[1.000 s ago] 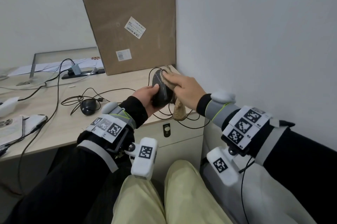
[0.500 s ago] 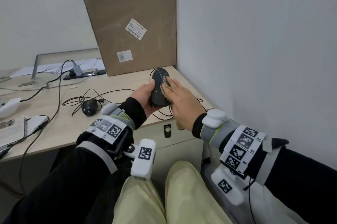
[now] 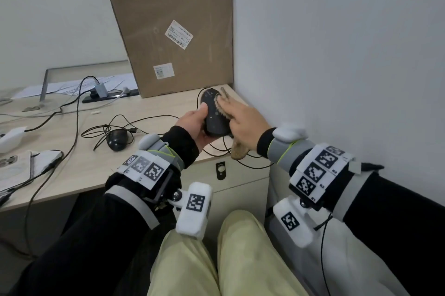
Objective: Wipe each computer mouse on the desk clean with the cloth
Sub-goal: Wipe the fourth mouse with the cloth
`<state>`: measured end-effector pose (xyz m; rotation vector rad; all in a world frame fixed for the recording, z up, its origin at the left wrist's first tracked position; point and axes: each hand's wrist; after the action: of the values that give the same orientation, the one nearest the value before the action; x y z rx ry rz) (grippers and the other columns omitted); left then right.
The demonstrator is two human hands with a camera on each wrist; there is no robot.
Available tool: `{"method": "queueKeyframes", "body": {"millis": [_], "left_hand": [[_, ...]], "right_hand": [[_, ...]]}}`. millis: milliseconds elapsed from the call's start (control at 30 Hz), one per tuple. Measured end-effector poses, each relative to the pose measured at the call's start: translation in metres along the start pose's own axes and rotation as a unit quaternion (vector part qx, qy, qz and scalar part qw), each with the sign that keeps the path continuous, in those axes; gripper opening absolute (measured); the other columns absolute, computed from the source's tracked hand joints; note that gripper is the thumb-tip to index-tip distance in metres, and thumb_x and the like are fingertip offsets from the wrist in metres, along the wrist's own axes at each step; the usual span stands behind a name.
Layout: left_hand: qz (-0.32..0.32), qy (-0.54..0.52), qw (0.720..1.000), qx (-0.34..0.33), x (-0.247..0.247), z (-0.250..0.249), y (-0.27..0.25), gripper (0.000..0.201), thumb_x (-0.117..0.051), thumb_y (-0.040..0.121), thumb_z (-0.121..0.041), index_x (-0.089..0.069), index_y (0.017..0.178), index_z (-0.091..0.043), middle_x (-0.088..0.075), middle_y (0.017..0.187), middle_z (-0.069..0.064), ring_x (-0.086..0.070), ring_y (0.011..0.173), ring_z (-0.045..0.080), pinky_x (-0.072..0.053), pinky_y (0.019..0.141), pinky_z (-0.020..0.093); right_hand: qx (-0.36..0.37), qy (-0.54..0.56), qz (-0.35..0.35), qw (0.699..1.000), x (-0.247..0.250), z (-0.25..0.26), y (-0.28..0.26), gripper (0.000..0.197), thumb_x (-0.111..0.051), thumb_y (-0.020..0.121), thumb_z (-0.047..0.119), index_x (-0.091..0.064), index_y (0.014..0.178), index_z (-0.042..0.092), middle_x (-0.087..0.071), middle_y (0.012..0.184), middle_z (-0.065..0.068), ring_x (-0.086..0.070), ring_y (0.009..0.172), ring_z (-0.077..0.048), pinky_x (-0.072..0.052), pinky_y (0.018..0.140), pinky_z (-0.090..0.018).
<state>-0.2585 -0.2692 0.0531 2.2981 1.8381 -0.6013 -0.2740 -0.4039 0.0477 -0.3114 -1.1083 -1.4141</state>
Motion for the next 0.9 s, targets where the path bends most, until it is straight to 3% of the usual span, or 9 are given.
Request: {"method": "queueKeyframes", "body": {"millis": [100,167,267,367,467,567,667,800,900], "left_hand": [[-0.036,-0.057,0.998,-0.010,-0.001,-0.007,0.002,0.039,-0.037,0.101,-0.030,-0.051,0.121,0.000,-0.063,0.092,0.013,-0.062,0.080,0.024,-0.058,0.052,0.031],[-0.041,-0.066,0.997,-0.001,-0.001,-0.011,0.000,0.044,-0.035,0.101,-0.033,-0.049,0.126,0.000,-0.062,0.091,0.010,-0.061,0.080,0.020,-0.057,0.058,0.031],[-0.028,-0.082,0.996,0.028,0.003,-0.013,-0.002,0.044,-0.034,0.101,-0.039,-0.057,0.106,-0.001,-0.068,0.079,0.009,-0.061,0.082,0.020,-0.049,0.071,0.030],[-0.015,-0.100,0.994,0.031,0.007,-0.014,-0.003,0.044,-0.037,0.099,-0.040,-0.059,0.088,-0.003,-0.071,0.062,0.009,-0.063,0.075,0.020,-0.050,0.063,0.030],[0.020,-0.118,0.992,0.028,0.006,-0.015,-0.006,0.042,-0.038,0.099,-0.041,-0.060,0.095,-0.006,-0.072,0.075,0.011,-0.064,0.082,0.022,-0.053,0.064,0.033],[0.059,-0.134,0.989,0.028,0.002,-0.015,-0.006,0.047,-0.033,0.099,-0.042,-0.058,0.109,-0.004,-0.063,0.098,0.015,-0.059,0.096,0.026,-0.050,0.085,0.037],[0.071,-0.137,0.987,0.038,-0.001,-0.013,-0.004,0.052,-0.030,0.098,-0.045,-0.055,0.112,-0.003,-0.059,0.101,0.016,-0.057,0.098,0.027,-0.044,0.095,0.037],[0.077,-0.146,0.985,0.052,0.003,-0.011,-0.001,0.059,-0.020,0.098,-0.049,-0.050,0.128,-0.007,-0.059,0.108,0.013,-0.056,0.103,0.026,-0.044,0.093,0.038],[0.090,-0.122,0.987,0.051,0.004,-0.012,-0.002,0.045,-0.026,0.100,-0.041,-0.056,0.115,-0.012,-0.060,0.110,0.009,-0.057,0.103,0.024,-0.046,0.087,0.041]], "right_hand": [[0.063,-0.049,0.018,0.997,-0.011,0.006,-0.015,0.061,-0.032,0.083,-0.007,-0.031,0.143,0.008,-0.018,0.155,-0.010,-0.021,0.143,-0.021,-0.011,0.111,-0.017],[0.100,-0.084,0.029,0.991,-0.015,0.011,-0.022,0.062,-0.025,0.079,-0.002,-0.034,0.140,0.003,-0.023,0.153,-0.015,-0.020,0.143,-0.027,-0.011,0.113,-0.022],[0.170,-0.148,0.039,0.973,-0.024,0.014,-0.024,0.062,-0.023,0.072,0.002,-0.051,0.126,-0.005,-0.045,0.138,-0.025,-0.040,0.129,-0.043,-0.021,0.109,-0.041],[0.185,-0.164,0.026,0.969,-0.026,0.012,-0.022,0.062,-0.022,0.070,0.007,-0.055,0.122,-0.004,-0.051,0.132,-0.025,-0.047,0.124,-0.043,-0.027,0.108,-0.043],[0.191,-0.154,0.016,0.969,-0.022,0.014,-0.024,0.062,-0.023,0.071,0.006,-0.054,0.125,-0.003,-0.049,0.135,-0.024,-0.045,0.127,-0.041,-0.026,0.110,-0.036],[0.186,-0.173,0.013,0.967,-0.023,0.016,-0.026,0.063,-0.025,0.071,0.008,-0.053,0.127,0.002,-0.048,0.138,-0.019,-0.044,0.129,-0.037,-0.039,0.104,-0.047],[0.190,-0.176,0.014,0.966,-0.023,0.017,-0.027,0.062,-0.026,0.071,0.008,-0.053,0.127,0.001,-0.048,0.138,-0.019,-0.045,0.128,-0.036,-0.041,0.101,-0.052],[0.185,-0.207,-0.001,0.961,-0.017,0.021,-0.027,0.062,-0.025,0.072,0.010,-0.054,0.127,0.006,-0.048,0.140,-0.014,-0.047,0.128,-0.031,-0.041,0.099,-0.046],[0.162,-0.183,-0.008,0.970,-0.015,0.022,-0.022,0.065,-0.022,0.073,0.013,-0.048,0.132,0.005,-0.041,0.145,-0.014,-0.041,0.133,-0.030,-0.038,0.101,-0.045]]}}
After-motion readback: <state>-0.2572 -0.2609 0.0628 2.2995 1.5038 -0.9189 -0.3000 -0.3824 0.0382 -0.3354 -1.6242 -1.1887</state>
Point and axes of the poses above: each hand's wrist, its own y-axis towards the middle knuckle, its own x-axis out of the back of the hand, z = x × y
